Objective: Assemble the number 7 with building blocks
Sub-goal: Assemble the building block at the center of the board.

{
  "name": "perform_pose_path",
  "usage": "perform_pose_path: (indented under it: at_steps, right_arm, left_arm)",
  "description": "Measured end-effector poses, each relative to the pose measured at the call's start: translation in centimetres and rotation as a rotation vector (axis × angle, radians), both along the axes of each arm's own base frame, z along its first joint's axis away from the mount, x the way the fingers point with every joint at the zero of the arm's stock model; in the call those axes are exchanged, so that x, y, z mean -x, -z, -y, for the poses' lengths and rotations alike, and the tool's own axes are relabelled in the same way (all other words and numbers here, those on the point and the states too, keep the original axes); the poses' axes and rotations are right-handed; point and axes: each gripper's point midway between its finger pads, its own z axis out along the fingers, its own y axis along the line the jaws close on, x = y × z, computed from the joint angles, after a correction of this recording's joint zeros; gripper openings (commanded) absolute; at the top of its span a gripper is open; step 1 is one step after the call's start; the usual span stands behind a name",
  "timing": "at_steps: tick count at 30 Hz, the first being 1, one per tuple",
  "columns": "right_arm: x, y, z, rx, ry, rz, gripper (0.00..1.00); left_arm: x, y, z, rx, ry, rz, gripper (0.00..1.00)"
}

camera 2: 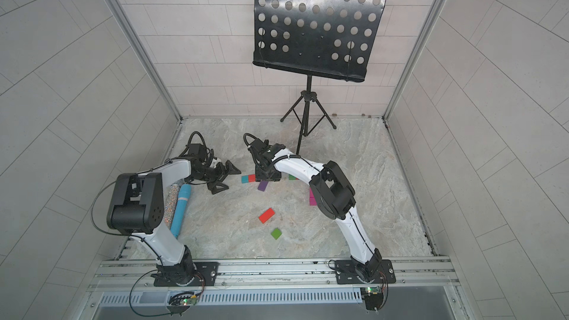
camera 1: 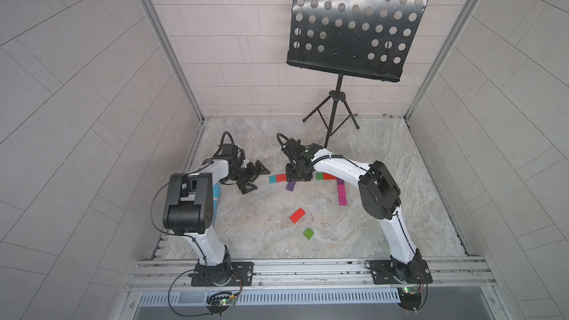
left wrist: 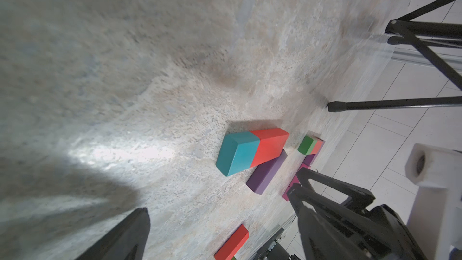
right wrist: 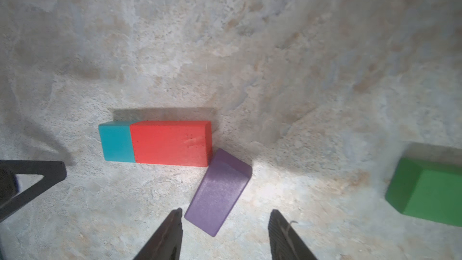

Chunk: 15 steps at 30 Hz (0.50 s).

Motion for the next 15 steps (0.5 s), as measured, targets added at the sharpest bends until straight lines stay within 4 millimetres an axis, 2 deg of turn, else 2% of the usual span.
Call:
perform_pose_path:
  at_steps: [5,10,15]
  right_arm:
    - [0.1,-0.2,0.3,0.007,0.010,-0.012,0.57]
    - [0.1,-1.0,-0.4,-0.004,0.016,-0.009,0.57]
    - [0.5,0.0,-0.9,0.010,0.021,-0.042,0.57]
  left_arm:
    - [-0.3,-0.1,0.3,0.003,-0.004,0.006,1.00]
    - [-0.5,-0.1,0.5,0.005,-0.003,0.010,1.00]
    - [-0.7,-0.2,0.6,0.005,-0.001,0.016,1.00]
